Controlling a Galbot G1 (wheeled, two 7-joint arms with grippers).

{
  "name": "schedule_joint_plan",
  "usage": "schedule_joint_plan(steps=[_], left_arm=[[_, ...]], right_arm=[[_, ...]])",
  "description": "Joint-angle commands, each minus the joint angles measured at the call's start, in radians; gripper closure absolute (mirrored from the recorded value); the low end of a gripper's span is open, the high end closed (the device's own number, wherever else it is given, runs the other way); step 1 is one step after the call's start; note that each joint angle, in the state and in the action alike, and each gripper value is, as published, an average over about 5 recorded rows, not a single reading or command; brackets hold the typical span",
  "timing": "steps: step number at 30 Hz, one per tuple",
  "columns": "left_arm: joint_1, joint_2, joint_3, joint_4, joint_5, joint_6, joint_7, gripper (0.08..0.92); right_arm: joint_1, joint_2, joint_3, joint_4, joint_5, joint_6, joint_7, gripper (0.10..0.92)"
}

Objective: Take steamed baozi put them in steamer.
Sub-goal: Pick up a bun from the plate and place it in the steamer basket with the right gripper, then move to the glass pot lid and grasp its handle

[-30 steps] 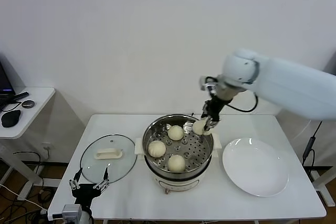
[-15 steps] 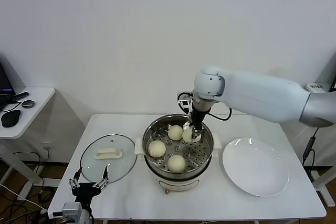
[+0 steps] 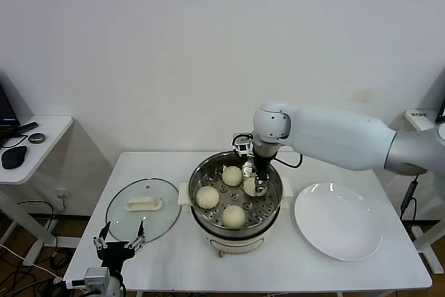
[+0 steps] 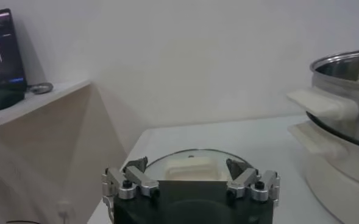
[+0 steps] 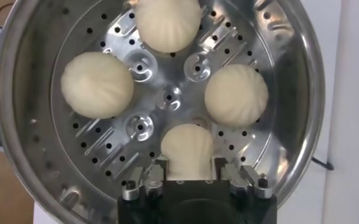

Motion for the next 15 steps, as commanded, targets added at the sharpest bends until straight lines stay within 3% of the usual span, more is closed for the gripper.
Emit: schedule_joint_plan(steps=[1, 8, 15], left_arm=[[0.0, -0.007, 0.001, 0.003, 0.001, -0.001, 0.001, 0.177], [0.007, -0.02, -0.003, -0.012, -0.006, -0.016, -0.01, 0.177], [0.023, -0.03, -0.011, -0.031, -0.033, -0.046, -0.024, 0.177]], right_arm=[[0.018, -0.024, 0.007, 0.018, -0.008, 0.0, -0.006, 0.402], [0.016, -0.15, 0.16, 0.064, 0.032, 0.018, 0.005, 0.219], [-0.146, -0.302, 0.575, 0.071, 0.237, 0.134, 0.239, 0.203]])
